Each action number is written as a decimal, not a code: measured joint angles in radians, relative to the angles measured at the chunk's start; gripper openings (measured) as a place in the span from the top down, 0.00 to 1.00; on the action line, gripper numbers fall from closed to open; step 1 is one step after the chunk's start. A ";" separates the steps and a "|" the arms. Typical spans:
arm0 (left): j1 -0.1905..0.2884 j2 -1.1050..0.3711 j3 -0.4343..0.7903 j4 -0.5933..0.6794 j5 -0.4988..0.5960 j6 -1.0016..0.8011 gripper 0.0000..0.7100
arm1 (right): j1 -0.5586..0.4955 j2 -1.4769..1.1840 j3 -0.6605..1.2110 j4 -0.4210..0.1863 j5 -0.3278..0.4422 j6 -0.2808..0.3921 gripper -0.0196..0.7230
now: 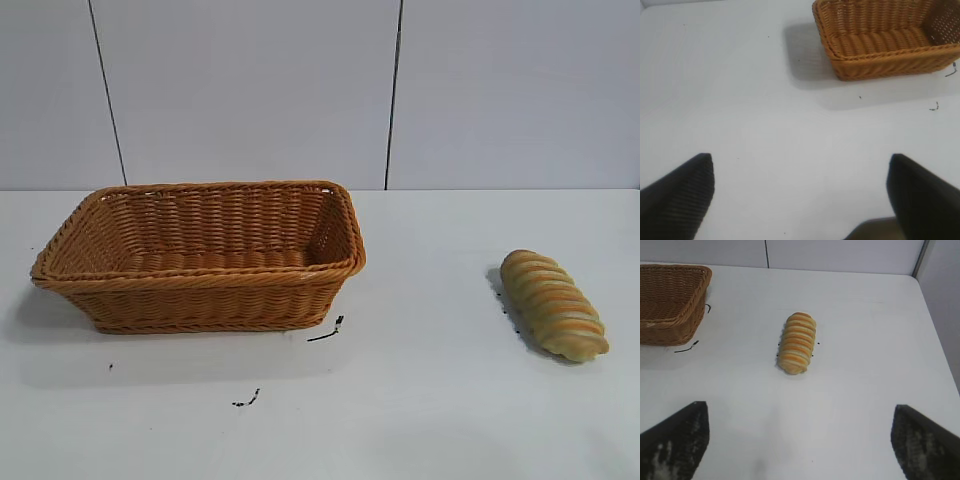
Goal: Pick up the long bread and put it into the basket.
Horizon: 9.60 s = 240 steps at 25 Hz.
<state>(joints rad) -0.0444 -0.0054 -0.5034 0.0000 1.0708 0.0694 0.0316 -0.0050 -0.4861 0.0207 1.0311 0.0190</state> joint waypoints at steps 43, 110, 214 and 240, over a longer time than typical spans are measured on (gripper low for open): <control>0.000 0.000 0.000 0.000 0.000 0.000 0.02 | 0.012 1.777 -0.798 0.011 -0.128 -0.028 0.06; 0.000 0.000 0.000 0.000 0.000 0.000 0.02 | 0.035 1.981 -1.168 -0.038 -0.016 -0.008 0.75; 0.000 0.000 0.000 0.000 0.000 0.000 0.02 | -0.058 2.356 -1.843 0.089 0.180 -0.038 0.15; 0.000 0.000 0.000 0.000 0.000 0.000 0.02 | -0.058 1.031 -0.386 0.041 0.138 -0.071 0.15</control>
<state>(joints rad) -0.0444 -0.0054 -0.5034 0.0000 1.0708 0.0694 -0.0260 1.0257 -0.8717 0.0620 1.1691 -0.0523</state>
